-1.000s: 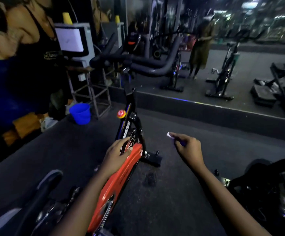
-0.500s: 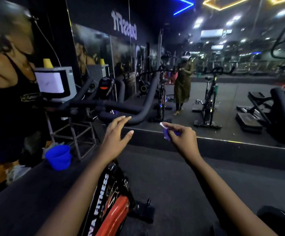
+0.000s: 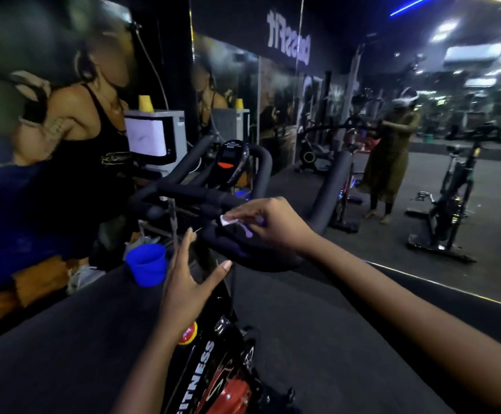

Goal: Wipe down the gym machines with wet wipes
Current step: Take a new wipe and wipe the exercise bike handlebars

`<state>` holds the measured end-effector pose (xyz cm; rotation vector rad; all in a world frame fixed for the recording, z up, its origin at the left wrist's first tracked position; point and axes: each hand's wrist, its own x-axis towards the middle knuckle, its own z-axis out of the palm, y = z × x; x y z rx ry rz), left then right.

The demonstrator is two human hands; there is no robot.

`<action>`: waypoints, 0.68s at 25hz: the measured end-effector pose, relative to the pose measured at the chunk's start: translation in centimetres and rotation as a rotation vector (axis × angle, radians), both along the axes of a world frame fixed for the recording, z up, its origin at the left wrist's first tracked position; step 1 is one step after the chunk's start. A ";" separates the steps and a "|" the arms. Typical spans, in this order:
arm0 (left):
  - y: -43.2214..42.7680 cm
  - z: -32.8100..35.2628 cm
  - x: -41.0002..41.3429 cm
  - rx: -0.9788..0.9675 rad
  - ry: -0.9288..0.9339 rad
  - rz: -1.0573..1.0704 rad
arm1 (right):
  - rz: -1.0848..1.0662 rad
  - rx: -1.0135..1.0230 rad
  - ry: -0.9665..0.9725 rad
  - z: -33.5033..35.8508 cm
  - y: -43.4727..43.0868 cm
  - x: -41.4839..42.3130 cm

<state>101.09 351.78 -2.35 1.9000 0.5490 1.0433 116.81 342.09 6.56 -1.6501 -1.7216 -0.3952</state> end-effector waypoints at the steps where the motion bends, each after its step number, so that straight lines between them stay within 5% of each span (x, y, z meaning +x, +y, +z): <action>1: -0.2 -0.1 0.4 -0.021 -0.007 0.004 | 0.038 -0.030 -0.032 0.2 1.3 0.3; 8: -0.6 -1.2 1.5 -0.130 -0.082 0.029 | 0.312 -0.182 -0.190 -0.2 2.2 3.0; 17: -1.9 -0.8 3.0 -0.261 -0.241 0.092 | 0.389 -0.433 -0.093 1.5 -4.1 7.8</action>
